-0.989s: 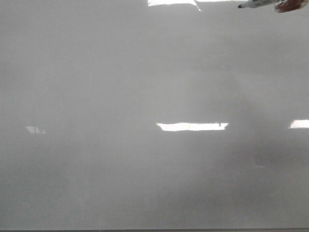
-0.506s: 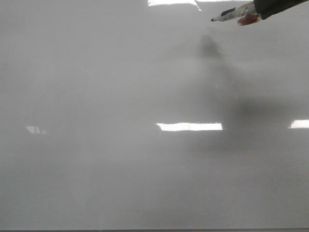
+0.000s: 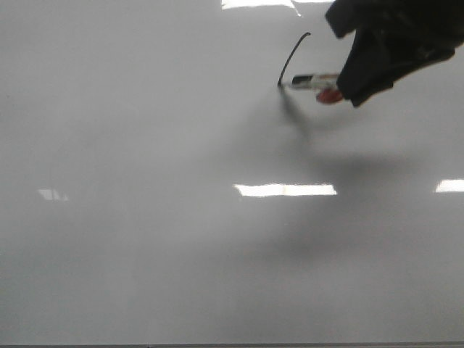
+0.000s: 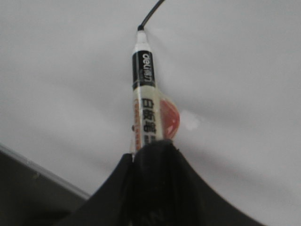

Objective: Write number 6 on whiteboard

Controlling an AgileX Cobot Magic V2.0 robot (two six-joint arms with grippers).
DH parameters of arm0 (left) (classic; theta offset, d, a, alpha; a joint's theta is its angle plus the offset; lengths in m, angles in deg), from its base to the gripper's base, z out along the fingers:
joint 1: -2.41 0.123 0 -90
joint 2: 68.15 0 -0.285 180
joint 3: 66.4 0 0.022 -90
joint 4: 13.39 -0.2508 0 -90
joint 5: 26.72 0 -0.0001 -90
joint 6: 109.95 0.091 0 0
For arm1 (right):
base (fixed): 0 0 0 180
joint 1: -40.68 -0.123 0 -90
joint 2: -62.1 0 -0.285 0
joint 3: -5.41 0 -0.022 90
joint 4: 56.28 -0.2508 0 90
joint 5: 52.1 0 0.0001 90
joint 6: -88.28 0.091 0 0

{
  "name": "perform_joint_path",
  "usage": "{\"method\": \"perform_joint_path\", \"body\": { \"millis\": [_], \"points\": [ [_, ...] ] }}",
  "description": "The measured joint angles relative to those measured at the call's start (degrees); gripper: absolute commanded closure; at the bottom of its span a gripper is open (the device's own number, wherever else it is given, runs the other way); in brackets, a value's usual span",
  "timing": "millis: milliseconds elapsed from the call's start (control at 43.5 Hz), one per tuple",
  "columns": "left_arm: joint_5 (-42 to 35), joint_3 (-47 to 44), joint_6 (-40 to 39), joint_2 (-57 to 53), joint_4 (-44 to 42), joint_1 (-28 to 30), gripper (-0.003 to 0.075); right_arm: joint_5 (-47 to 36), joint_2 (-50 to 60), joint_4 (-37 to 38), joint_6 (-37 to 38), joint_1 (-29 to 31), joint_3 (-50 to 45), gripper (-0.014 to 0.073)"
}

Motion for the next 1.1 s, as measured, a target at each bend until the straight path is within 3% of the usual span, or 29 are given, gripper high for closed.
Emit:
{"method": "perform_joint_path", "body": {
  "millis": [138,299,483,621,851,1104],
  "points": [
    [0.0,0.0,0.0,0.0,0.0,0.0,0.0336,3.2,0.6,0.8,-0.7,1.8,0.0,0.0707],
    [-0.1,0.0,0.0,0.0,0.0,0.0,0.0336,-0.8,1.7,1.0,-0.8,2.2,0.0,0.0707],
    [-0.1,-0.1,0.0,0.0,0.0,0.0,0.0336,-3.5,1.1,1.0,-0.8,-0.5,0.0,0.0707],
    [-0.1,-0.1,0.7,0.0,0.3,0.0,0.0336,0.5,5.5,1.0,-1.9,-3.7,-0.4,0.0707],
    [0.6,0.3,15.9,1.5,12.6,0.0,0.0330,14.3,14.7,1.0,-16.1,-11.4,-1.4,0.0707],
    [2.7,3.1,30.8,8.8,21.9,-6.1,0.0223,23.3,21.1,1.0,-19.6,-17.3,-1.6,0.0707]
  ]
}}
